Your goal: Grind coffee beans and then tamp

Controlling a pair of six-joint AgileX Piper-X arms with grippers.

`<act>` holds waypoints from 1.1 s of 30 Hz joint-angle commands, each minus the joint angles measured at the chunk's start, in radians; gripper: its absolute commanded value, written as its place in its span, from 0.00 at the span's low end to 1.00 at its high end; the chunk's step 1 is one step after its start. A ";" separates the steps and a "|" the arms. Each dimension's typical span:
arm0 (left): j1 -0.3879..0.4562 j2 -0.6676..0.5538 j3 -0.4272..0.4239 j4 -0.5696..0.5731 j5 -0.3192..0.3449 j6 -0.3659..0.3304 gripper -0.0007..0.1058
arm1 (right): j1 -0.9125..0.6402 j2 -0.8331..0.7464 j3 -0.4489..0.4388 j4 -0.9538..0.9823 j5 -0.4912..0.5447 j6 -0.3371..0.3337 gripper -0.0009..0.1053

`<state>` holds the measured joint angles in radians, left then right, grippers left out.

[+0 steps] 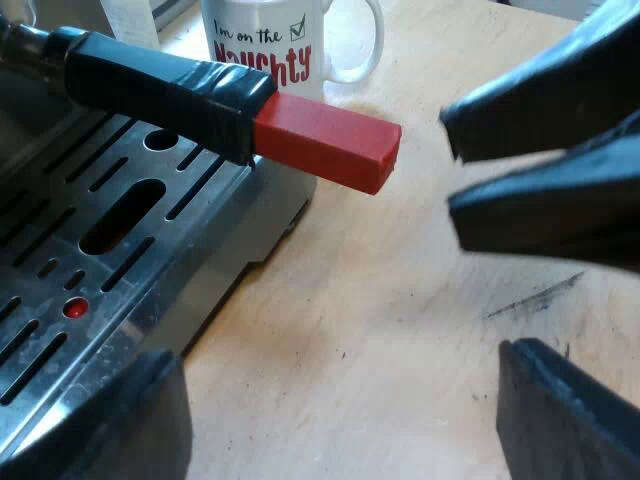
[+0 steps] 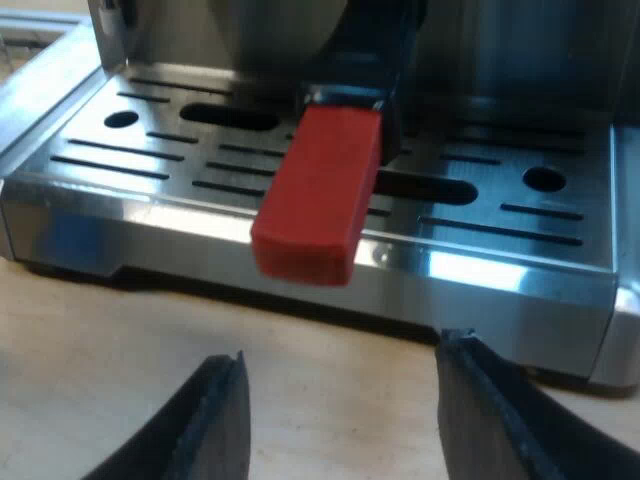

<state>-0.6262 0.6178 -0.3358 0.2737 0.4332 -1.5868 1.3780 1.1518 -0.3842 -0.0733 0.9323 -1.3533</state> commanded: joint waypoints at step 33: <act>-0.004 -0.003 -0.001 -0.009 -0.012 -0.011 0.63 | -0.002 0.073 0.001 -0.157 0.164 -0.020 0.44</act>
<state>-0.6262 0.6178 -0.3358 0.2737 0.4332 -1.5868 1.3780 1.2281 -0.3842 -0.2209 1.0825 -1.3642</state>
